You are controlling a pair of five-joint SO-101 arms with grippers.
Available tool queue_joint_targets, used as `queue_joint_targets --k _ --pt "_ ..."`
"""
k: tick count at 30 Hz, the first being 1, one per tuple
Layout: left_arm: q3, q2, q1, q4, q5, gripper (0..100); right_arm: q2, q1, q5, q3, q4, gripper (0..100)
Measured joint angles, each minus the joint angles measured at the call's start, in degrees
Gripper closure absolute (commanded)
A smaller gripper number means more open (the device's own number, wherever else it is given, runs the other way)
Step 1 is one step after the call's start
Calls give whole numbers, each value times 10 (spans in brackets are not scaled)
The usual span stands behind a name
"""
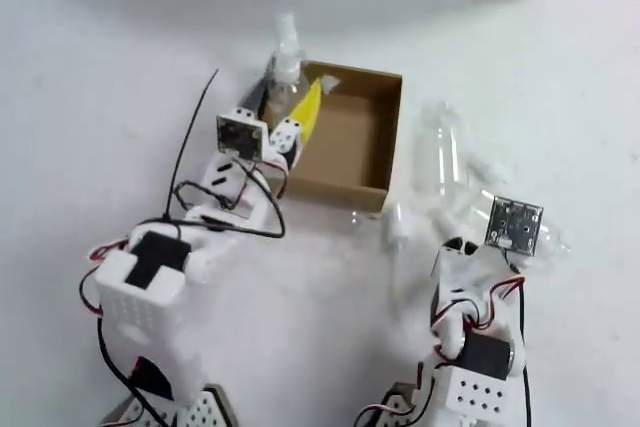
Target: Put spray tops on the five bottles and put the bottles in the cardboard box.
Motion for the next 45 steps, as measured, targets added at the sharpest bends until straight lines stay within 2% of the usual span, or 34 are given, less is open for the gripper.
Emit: queue_joint_targets --k 7,30,35,45 --pt "-3 21 0 0 -20 980 0 5 0 0 0 984" --pt "-25 21 -7 0 -20 980 0 5 0 0 0 984" --pt "-76 54 -11 27 -20 980 0 5 0 0 0 984" --pt "-79 72 -11 36 -20 980 0 5 0 0 0 984"
